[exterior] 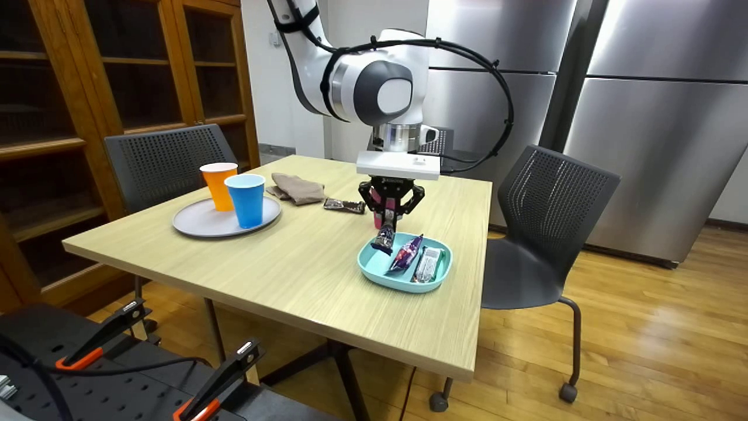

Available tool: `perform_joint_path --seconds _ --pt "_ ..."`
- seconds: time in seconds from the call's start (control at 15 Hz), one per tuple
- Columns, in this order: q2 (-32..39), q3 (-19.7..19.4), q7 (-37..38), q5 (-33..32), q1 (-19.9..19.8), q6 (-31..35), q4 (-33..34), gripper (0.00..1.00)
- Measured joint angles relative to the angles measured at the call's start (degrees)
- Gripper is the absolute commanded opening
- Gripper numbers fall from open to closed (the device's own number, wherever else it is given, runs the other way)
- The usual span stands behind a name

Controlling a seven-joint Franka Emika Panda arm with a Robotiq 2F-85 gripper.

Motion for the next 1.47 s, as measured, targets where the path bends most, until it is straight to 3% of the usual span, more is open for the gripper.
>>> perform_joint_path --seconds 0.6,0.67,0.73,0.87,1.27,1.47 --pt "0.49 -1.68 4.78 -0.04 1.02 0.04 -0.01 0.05" --pt "0.62 -1.68 5.21 -0.04 1.13 0.04 -0.01 0.21" --pt "0.71 -1.68 5.54 -0.04 1.23 0.04 -0.01 0.47" --pt "0.77 -1.71 6.55 -0.07 1.44 0.04 -0.01 0.53" --pt "0.77 -2.25 9.29 -0.22 2.17 0.19 -0.01 0.97" --pt "0.70 -2.33 9.42 -0.39 2.25 0.64 -0.02 1.00"
